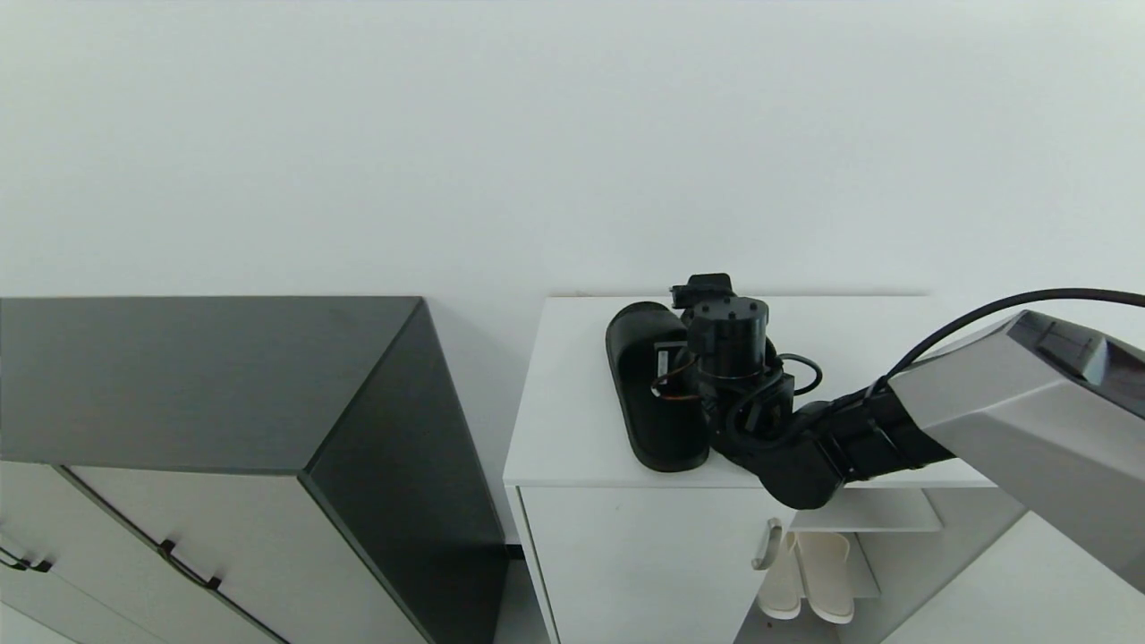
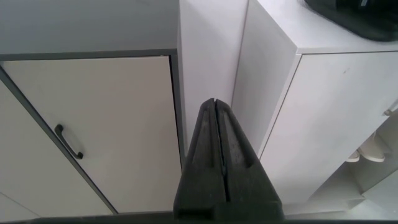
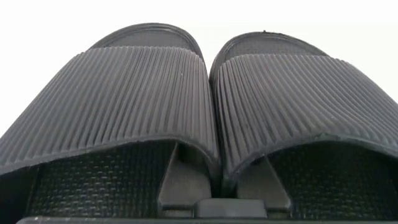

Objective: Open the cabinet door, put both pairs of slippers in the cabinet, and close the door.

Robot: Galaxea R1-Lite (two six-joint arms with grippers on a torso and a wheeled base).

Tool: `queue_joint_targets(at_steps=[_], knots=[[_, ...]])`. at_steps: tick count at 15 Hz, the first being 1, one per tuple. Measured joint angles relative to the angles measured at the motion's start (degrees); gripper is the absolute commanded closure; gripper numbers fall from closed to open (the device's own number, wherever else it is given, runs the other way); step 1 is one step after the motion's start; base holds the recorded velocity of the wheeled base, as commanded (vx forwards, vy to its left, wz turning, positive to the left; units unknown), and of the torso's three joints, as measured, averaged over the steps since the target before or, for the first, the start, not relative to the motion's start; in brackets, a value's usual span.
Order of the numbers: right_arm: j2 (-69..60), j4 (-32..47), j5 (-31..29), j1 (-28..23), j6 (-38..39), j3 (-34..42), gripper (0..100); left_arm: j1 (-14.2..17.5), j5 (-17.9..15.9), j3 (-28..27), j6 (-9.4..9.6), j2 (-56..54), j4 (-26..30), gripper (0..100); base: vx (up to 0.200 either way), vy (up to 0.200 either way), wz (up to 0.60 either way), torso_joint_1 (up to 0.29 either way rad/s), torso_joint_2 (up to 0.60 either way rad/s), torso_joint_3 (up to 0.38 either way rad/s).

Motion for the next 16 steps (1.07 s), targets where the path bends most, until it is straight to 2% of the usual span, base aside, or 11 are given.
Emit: queue_joint_targets(at_steps=[6, 9, 14, 16], knots=[[-3.5, 0.6, 0.0, 1.0, -1.0, 2.2, 100, 0.0, 0.0, 0.0, 0.0, 0.0, 0.0, 100, 0.0, 0.0, 0.0, 0.0, 0.0, 0.0], [-10.4, 1.0, 0.1, 3.3, -1.0, 9.0, 100, 0.0, 0.0, 0.0, -0.02, 0.0, 0.0, 100, 0.0, 0.0, 0.0, 0.0, 0.0, 0.0], [-21.4, 1.3, 2.2, 6.7, 0.4, 24.7, 100, 0.0, 0.0, 0.0, 0.02, 0.0, 0.0, 100, 0.0, 0.0, 0.0, 0.0, 0.0, 0.0], [-23.7, 1.2, 2.6, 7.6, 0.6, 27.2, 100, 0.0, 0.0, 0.0, 0.0, 0.0, 0.0, 100, 0.0, 0.0, 0.0, 0.0, 0.0, 0.0]])
